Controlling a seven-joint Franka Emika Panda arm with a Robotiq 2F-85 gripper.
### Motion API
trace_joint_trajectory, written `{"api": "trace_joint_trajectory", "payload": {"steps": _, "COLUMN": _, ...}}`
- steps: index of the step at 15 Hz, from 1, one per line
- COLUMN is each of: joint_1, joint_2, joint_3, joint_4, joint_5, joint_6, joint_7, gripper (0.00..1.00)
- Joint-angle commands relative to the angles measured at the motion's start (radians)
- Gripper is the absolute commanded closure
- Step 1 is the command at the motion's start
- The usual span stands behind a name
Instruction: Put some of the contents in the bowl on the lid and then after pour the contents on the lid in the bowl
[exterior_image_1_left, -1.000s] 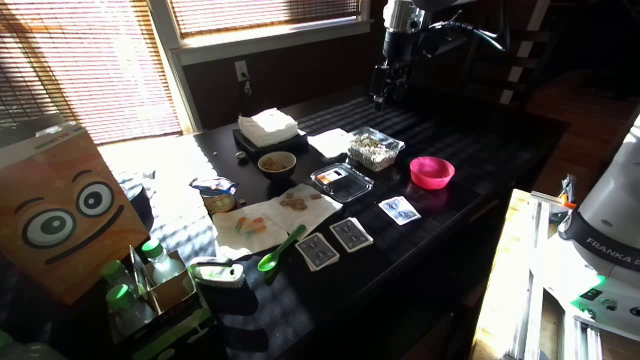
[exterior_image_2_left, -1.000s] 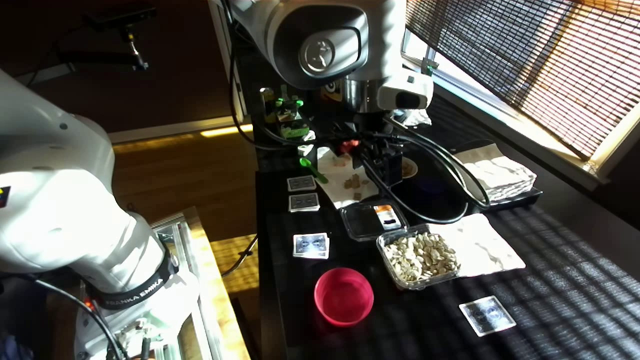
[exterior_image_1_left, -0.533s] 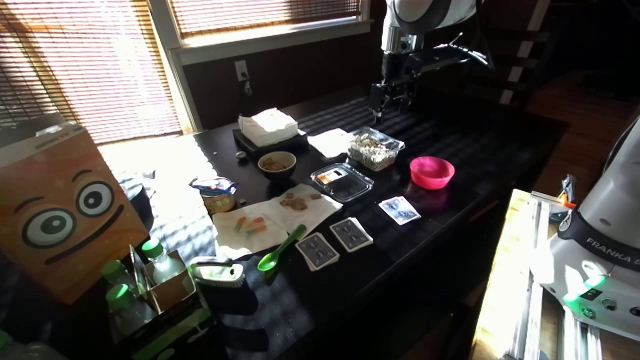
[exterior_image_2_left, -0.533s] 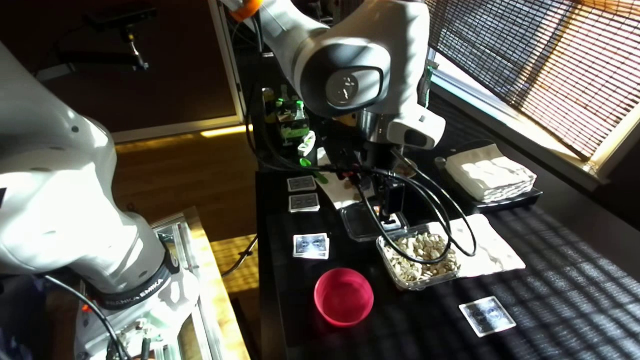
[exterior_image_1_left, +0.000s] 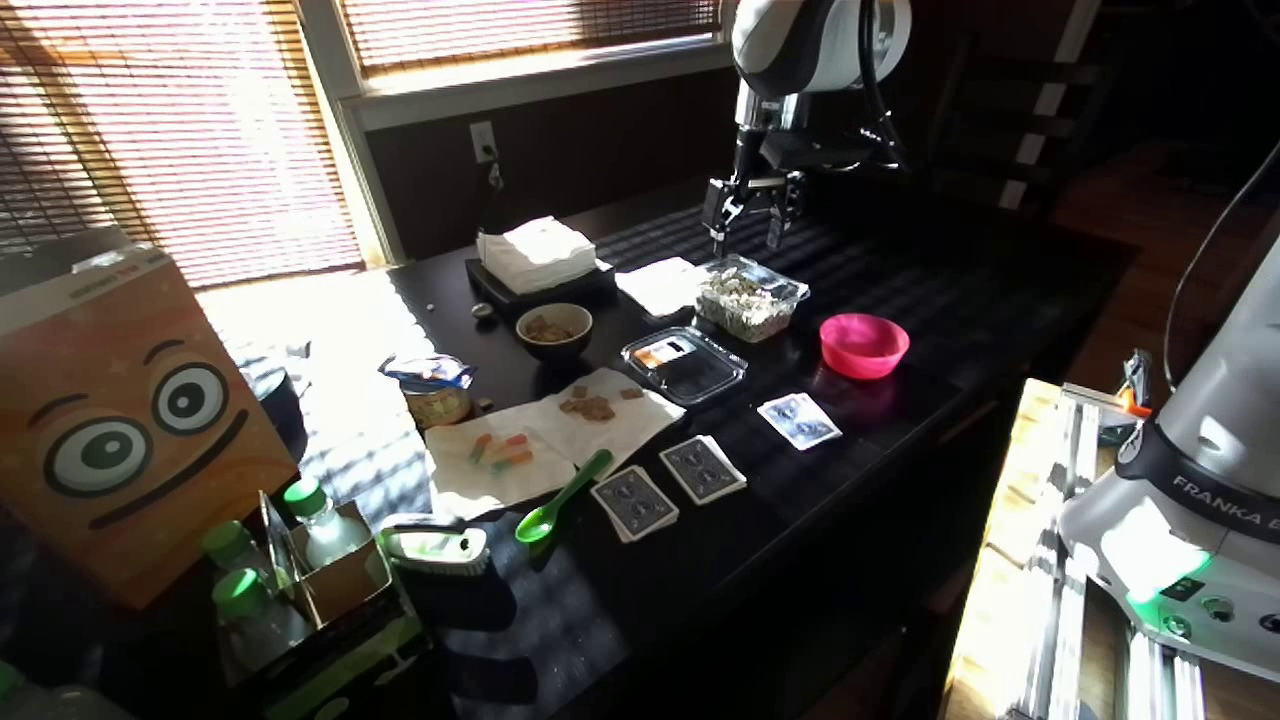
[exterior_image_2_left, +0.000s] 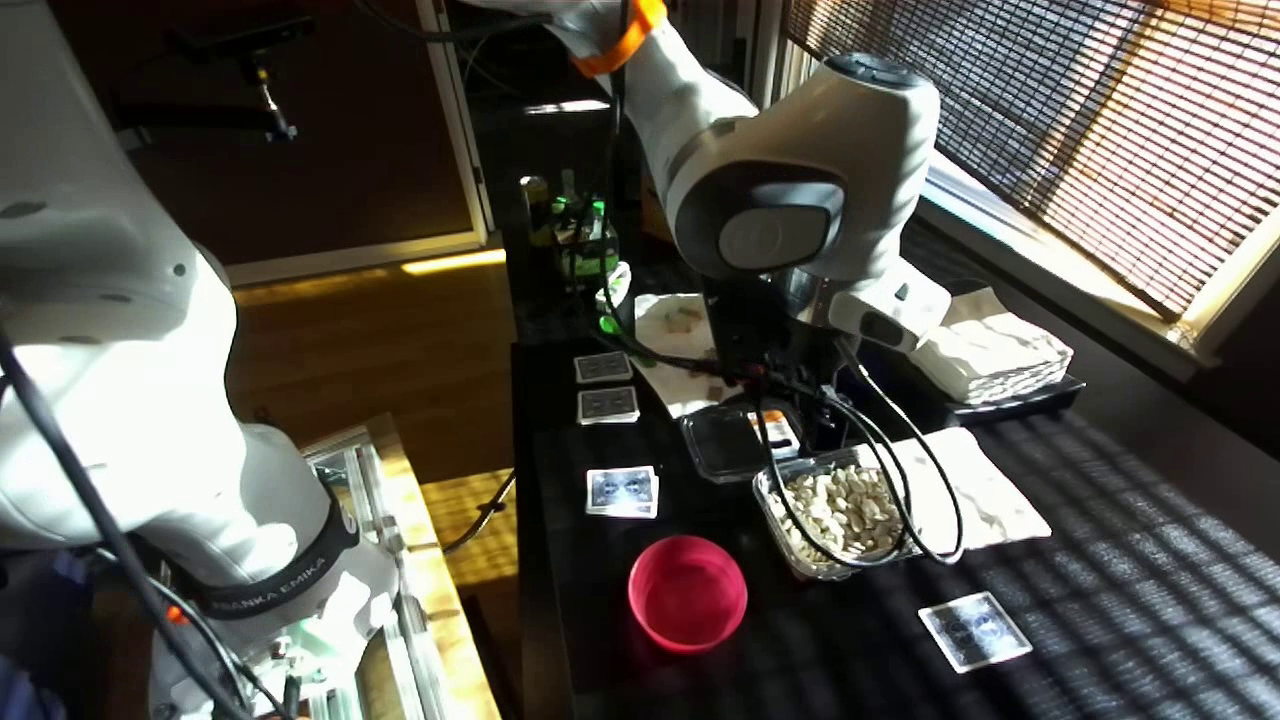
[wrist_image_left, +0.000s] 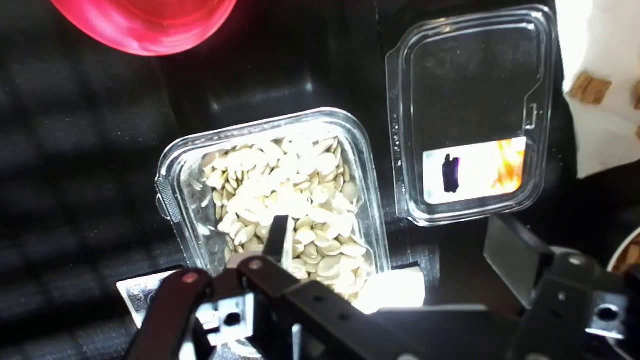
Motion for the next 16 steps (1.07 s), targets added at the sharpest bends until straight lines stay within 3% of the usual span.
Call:
{"api": "trace_joint_trajectory", "payload": {"steps": 1, "joint_1": -0.015, "joint_2": 0.119, "joint_3": -0.004, "joint_4": 0.080, "joint_5": 0.039, "joint_6": 0.065, "joint_7": 0.057, "gripper": 0.00}}
{"api": "trace_joint_trajectory", "payload": {"steps": 16, "joint_1": -0.032, "joint_2": 0.338, "joint_3": -0.026, "joint_4": 0.189, "joint_5": 0.109, "joint_6": 0.166, "joint_7": 0.270, "gripper": 0.00}}
